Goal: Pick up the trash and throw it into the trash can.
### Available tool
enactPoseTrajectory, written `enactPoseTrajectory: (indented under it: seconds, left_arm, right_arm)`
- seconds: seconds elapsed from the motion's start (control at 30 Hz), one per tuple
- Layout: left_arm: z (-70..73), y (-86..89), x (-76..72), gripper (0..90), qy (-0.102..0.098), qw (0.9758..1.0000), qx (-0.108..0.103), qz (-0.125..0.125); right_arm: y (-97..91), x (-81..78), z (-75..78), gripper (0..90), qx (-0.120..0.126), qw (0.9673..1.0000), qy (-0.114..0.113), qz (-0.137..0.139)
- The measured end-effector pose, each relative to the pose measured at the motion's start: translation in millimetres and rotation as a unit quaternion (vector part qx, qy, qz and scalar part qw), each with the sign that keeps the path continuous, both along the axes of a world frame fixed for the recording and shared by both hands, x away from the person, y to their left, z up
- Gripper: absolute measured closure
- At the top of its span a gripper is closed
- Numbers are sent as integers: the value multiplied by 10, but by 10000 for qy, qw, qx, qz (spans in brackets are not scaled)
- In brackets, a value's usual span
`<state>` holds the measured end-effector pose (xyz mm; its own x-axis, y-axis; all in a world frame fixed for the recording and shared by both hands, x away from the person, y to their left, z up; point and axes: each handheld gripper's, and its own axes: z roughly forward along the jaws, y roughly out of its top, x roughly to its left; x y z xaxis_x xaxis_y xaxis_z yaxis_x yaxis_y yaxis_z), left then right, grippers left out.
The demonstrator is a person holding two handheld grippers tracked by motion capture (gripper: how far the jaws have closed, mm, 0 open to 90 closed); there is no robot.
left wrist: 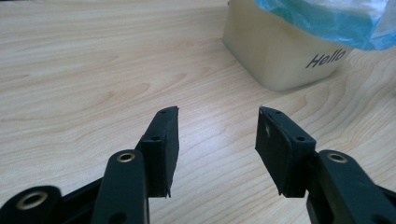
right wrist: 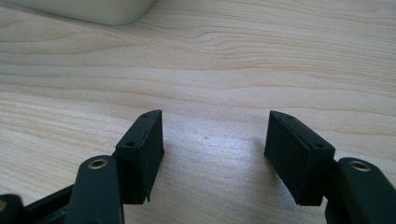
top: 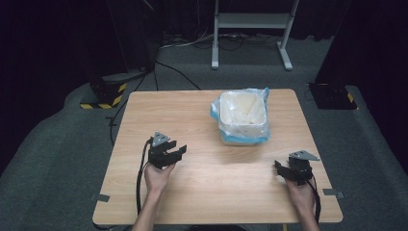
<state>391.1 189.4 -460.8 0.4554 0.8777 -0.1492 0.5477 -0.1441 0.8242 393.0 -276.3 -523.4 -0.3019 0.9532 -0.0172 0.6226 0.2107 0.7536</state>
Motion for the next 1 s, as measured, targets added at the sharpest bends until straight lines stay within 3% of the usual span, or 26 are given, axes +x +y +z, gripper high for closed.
enactPoseTrajectory:
  seconds: [0.27,0.4,0.53,0.67,0.83,0.93,1.0]
  left_arm:
    - [-123,10,-4,483,78,9999,95,98]
    - [-208,-17,-1,477,103,9993,323,168]
    - [-325,-11,23,475,197,9989,327,273]
    - [-401,-45,66,452,266,9971,638,333]
    - [-500,-98,133,427,313,9951,860,375]
    - [-595,-150,184,406,431,9924,1082,402]
    - [-659,-151,186,355,300,9940,973,390]
  right_arm:
    - [0,0,0,370,0,10000,1,0]
    - [0,0,0,370,0,10000,0,0]
    - [0,0,0,370,1,10000,2,-1]
    - [0,0,0,370,1,10000,2,-2]
    - [1,0,0,370,2,10000,2,-2]
    - [1,0,0,370,3,10000,2,-2]
    - [0,0,0,370,3,10000,2,-2]
